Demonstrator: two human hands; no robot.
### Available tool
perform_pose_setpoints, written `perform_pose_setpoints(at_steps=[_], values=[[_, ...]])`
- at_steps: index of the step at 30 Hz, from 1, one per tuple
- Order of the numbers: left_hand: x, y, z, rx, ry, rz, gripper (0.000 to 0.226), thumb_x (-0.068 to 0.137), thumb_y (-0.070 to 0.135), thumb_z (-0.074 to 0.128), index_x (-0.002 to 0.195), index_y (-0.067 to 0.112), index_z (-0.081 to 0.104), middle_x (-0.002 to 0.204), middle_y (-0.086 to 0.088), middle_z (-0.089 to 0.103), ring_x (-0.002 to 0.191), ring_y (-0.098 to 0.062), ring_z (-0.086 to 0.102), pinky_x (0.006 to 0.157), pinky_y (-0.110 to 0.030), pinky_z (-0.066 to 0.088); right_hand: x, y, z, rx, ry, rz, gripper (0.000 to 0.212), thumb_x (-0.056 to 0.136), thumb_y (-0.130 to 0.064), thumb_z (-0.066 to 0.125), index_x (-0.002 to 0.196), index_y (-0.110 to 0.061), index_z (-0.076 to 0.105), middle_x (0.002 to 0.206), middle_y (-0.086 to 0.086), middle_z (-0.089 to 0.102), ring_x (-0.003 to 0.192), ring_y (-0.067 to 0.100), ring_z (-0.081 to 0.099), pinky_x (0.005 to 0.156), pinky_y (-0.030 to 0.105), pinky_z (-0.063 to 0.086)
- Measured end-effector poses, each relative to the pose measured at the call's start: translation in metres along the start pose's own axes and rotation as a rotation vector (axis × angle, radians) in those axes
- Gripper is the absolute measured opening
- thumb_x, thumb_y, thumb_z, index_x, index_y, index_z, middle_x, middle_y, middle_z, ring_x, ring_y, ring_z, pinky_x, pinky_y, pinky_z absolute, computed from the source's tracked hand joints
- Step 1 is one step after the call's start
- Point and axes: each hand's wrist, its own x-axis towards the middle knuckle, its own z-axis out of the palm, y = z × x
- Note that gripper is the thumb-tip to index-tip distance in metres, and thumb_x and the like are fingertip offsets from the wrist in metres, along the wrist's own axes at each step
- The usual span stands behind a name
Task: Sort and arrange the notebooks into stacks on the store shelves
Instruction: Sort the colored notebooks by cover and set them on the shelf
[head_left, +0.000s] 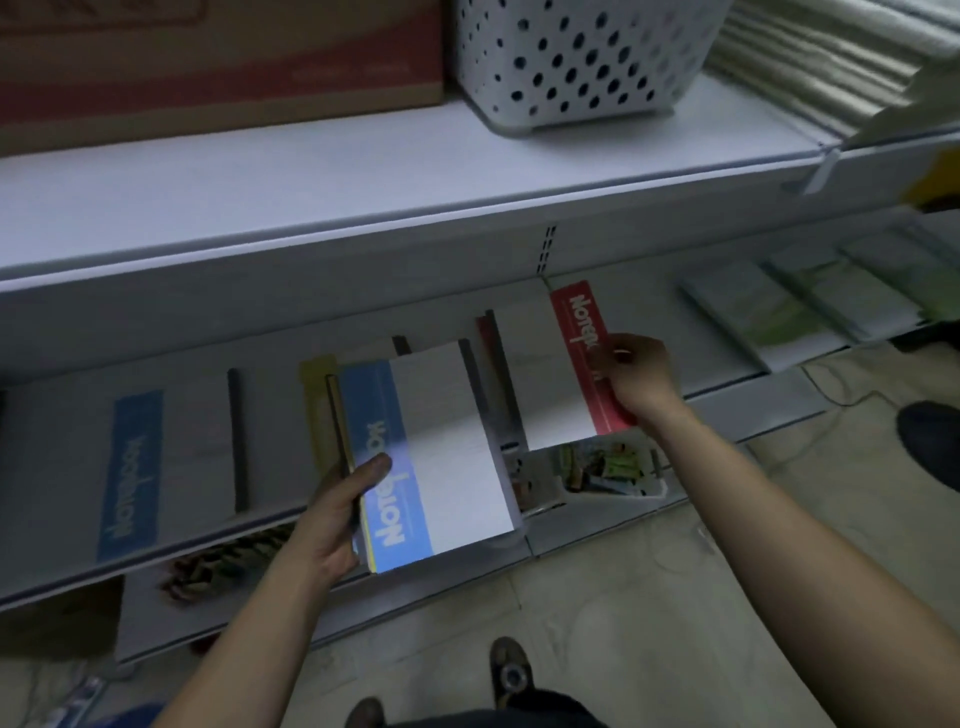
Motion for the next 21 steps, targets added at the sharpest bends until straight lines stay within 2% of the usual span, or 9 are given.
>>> perform_pose_setpoints(at_steps=[2, 4, 6, 8, 10, 14, 17, 19, 21], values=[[0.002, -0.007, 0.016, -0.011, 0.018, 0.011, 0.084, 0.061, 0.025, 0.097, 0.133, 0.001, 0.063, 0.116, -0.024, 0.073, 0.089, -0.033, 0.078, 0.069, -0.044, 0.064, 0.021, 0.01, 0.004, -0.03, -0.04, 0.018, 0.027, 0.098, -0.026, 0.063, 0.117, -0.009, 0.071, 0.108, 0.006, 0.072, 0.086, 0.022, 0.069, 0.073, 0.03, 0.052], [0.0, -0.012, 0.034, -0.053, 0.014, -0.012, 0.058, 0.071, 0.023, 0.084, 0.122, 0.001, 0.071, 0.111, -0.024, 0.074, 0.082, -0.031, 0.078, 0.065, -0.043, 0.064, 0.037, 0.017, 0.009, -0.05, -0.051, 0.029, 0.029, 0.096, -0.028, 0.065, 0.116, -0.009, 0.072, 0.112, 0.011, 0.073, 0.092, 0.026, 0.07, 0.081, 0.035, 0.056], [-0.001, -0.015, 0.046, -0.062, -0.009, -0.022, 0.064, 0.047, 0.029, 0.101, 0.103, 0.005, 0.081, 0.1, -0.022, 0.078, 0.079, -0.031, 0.078, 0.062, -0.044, 0.064, 0.046, 0.021, 0.014, -0.109, -0.066, -0.007, 0.033, 0.096, -0.031, 0.065, 0.119, -0.009, 0.072, 0.116, 0.012, 0.073, 0.103, 0.03, 0.069, 0.088, 0.035, 0.054], [-0.003, -0.017, 0.055, -0.049, -0.004, -0.021, 0.078, 0.019, 0.03, 0.107, 0.09, 0.007, 0.084, 0.096, -0.021, 0.078, 0.078, -0.032, 0.078, 0.061, -0.044, 0.063, 0.049, 0.021, 0.017, -0.169, -0.08, -0.044, 0.034, 0.098, -0.031, 0.063, 0.12, -0.007, 0.071, 0.118, 0.013, 0.072, 0.107, 0.031, 0.068, 0.084, 0.027, 0.048], [-0.005, -0.018, 0.063, -0.054, 0.023, 0.002, 0.087, 0.016, 0.029, 0.107, 0.095, 0.004, 0.081, 0.095, -0.022, 0.078, 0.076, -0.033, 0.078, 0.058, -0.043, 0.063, 0.052, 0.021, 0.02, -0.224, -0.065, -0.07, 0.032, 0.098, -0.031, 0.063, 0.115, -0.006, 0.072, 0.113, 0.014, 0.073, 0.105, 0.031, 0.067, 0.076, 0.023, 0.042], [-0.007, -0.016, 0.077, -0.067, 0.098, 0.079, 0.099, 0.043, 0.021, 0.103, 0.131, -0.001, 0.063, 0.098, -0.021, 0.078, 0.079, -0.032, 0.078, 0.059, -0.042, 0.062, 0.055, 0.027, 0.025, -0.304, -0.037, -0.068, 0.033, 0.095, -0.037, 0.064, 0.11, -0.009, 0.07, 0.112, 0.014, 0.069, 0.098, 0.03, 0.067, 0.081, 0.033, 0.053], [-0.005, -0.017, 0.081, -0.1, 0.15, 0.122, 0.076, 0.073, 0.012, 0.082, 0.143, -0.002, 0.053, 0.097, -0.019, 0.078, 0.079, -0.03, 0.078, 0.061, -0.042, 0.063, 0.048, 0.029, 0.021, -0.297, -0.013, -0.112, 0.036, 0.096, -0.041, 0.059, 0.121, -0.016, 0.064, 0.119, 0.009, 0.057, 0.097, 0.028, 0.062, 0.08, 0.03, 0.047], [-0.005, -0.018, 0.081, -0.113, 0.172, 0.127, 0.069, 0.08, 0.014, 0.068, 0.145, -0.002, 0.051, 0.098, -0.019, 0.078, 0.079, -0.03, 0.078, 0.062, -0.042, 0.063, 0.034, 0.021, 0.016, -0.196, -0.025, -0.188, 0.027, 0.099, -0.036, 0.056, 0.117, -0.018, 0.064, 0.108, 0.004, 0.058, 0.09, 0.02, 0.062, 0.075, 0.024, 0.044], [-0.005, -0.019, 0.08, -0.112, 0.168, 0.112, 0.068, 0.081, 0.014, 0.068, 0.144, -0.002, 0.052, 0.1, -0.02, 0.078, 0.081, -0.031, 0.078, 0.063, -0.043, 0.063, 0.009, 0.009, 0.012, -0.038, -0.126, -0.243, 0.014, 0.102, -0.033, 0.053, 0.104, -0.022, 0.062, 0.09, -0.004, 0.062, 0.075, 0.001, 0.059, 0.064, 0.012, 0.04]])
